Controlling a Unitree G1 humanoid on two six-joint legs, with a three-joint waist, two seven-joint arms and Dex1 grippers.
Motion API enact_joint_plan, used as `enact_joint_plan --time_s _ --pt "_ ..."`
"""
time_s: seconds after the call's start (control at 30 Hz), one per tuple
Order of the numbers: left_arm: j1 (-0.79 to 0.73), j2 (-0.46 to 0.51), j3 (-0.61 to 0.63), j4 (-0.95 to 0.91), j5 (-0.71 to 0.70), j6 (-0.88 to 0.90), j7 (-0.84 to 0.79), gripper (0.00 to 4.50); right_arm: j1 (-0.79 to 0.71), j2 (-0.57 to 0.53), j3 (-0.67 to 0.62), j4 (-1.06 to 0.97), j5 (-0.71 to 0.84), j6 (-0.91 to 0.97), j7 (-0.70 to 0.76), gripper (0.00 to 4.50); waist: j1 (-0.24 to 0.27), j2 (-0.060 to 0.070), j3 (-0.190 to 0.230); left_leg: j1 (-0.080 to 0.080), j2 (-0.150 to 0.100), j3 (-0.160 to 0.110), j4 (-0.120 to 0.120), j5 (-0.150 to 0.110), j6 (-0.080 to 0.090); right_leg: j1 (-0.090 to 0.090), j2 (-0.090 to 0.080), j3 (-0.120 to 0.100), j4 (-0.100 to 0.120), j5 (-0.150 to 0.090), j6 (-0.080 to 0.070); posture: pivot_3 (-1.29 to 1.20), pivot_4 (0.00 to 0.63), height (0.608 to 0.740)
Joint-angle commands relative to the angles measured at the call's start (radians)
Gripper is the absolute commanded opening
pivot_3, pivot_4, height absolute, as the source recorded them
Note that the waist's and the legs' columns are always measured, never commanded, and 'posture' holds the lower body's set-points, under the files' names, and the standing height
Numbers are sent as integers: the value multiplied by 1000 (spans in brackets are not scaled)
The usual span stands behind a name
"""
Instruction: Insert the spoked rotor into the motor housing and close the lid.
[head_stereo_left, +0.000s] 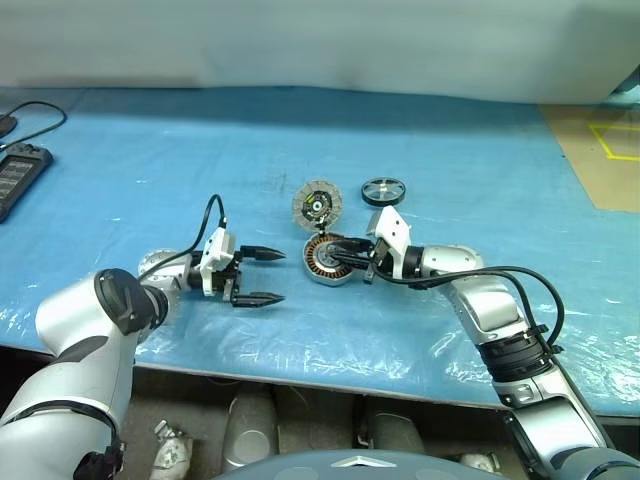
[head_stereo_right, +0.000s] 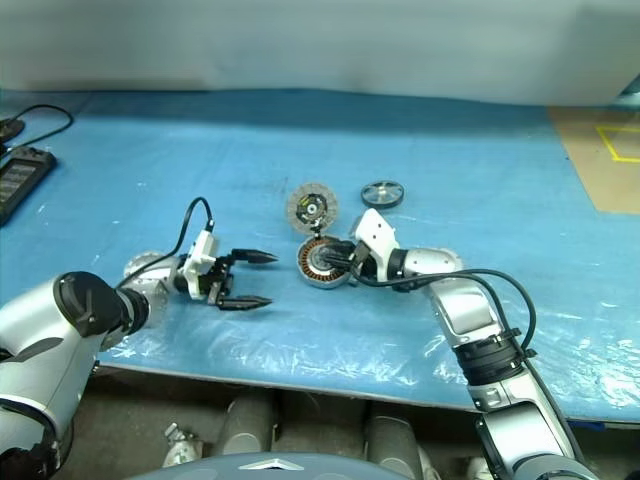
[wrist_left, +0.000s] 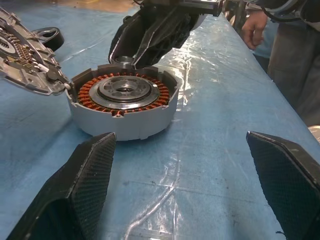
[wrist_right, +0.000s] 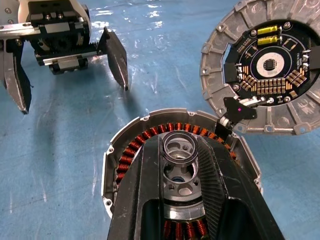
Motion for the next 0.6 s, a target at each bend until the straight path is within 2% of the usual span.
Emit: enact_joint_plan --time_s 0.03,0.6 --pt "-19 8 23 19 2 -4 -6 4402 -15 8 8 -2 -4 -31 10 594 0 0 0 0 0 0 0 0 0 0 0 0 0 0 0 0 150 740" --pt "-10 2 22 19 -4 -6 -6 4402 -36 36 17 93 -40 -84 12 594 -1 0 0 0 0 0 2 0 0 0 0 0 3 0 -1 0 150 740"
